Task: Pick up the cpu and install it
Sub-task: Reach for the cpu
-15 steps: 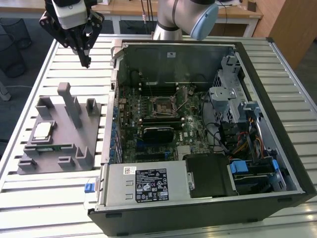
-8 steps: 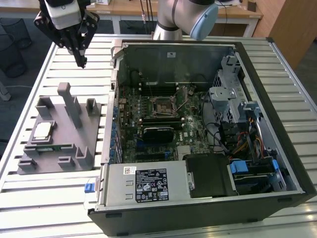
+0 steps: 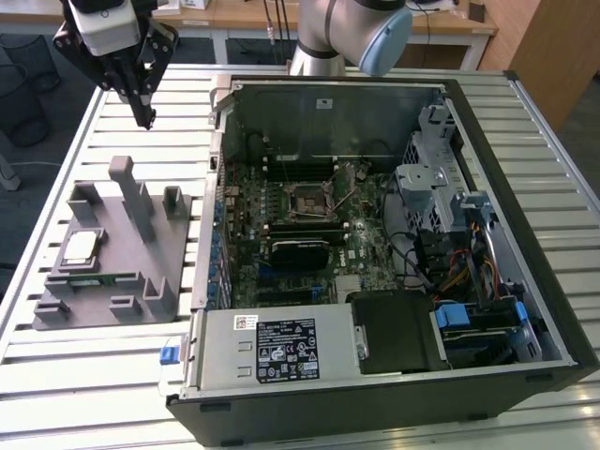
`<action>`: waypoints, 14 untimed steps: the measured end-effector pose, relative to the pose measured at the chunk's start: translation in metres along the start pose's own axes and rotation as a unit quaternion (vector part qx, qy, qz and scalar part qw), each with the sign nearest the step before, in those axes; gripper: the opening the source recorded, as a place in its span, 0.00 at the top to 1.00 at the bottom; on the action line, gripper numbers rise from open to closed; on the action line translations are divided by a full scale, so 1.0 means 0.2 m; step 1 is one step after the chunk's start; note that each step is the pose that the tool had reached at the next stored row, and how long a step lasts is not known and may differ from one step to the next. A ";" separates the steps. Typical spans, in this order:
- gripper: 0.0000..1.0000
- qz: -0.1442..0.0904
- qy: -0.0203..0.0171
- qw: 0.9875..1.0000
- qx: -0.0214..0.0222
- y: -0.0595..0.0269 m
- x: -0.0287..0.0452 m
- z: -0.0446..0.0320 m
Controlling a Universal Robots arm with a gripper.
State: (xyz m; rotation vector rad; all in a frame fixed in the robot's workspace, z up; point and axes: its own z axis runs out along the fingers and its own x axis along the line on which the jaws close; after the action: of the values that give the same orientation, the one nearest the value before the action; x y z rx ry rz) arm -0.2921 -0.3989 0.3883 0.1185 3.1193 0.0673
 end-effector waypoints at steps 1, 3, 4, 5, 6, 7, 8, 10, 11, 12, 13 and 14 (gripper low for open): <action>0.89 0.000 0.000 1.000 0.000 -0.001 0.007 0.000; 0.89 0.000 0.000 1.000 0.000 -0.002 0.022 0.000; 0.89 0.000 0.000 1.000 0.000 -0.002 0.029 0.000; 0.89 0.000 0.000 1.000 0.000 -0.003 0.036 0.000; 0.89 0.000 0.000 1.000 0.000 -0.003 0.043 0.000; 0.89 0.000 0.000 1.000 0.000 -0.004 0.050 0.000; 0.89 0.000 0.000 1.000 0.000 -0.004 0.057 0.001; 0.89 0.000 0.000 1.000 0.000 -0.005 0.071 0.001; 0.89 0.000 0.000 1.000 0.000 -0.006 0.078 0.001; 0.89 0.000 0.000 1.000 0.000 -0.007 0.085 0.001; 0.89 0.000 0.000 1.000 0.000 -0.007 0.092 0.001; 0.89 0.000 0.000 1.000 0.000 -0.008 0.099 0.001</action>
State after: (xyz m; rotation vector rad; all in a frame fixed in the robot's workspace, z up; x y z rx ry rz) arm -0.3119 -0.3989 0.3877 0.1185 3.1197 0.0674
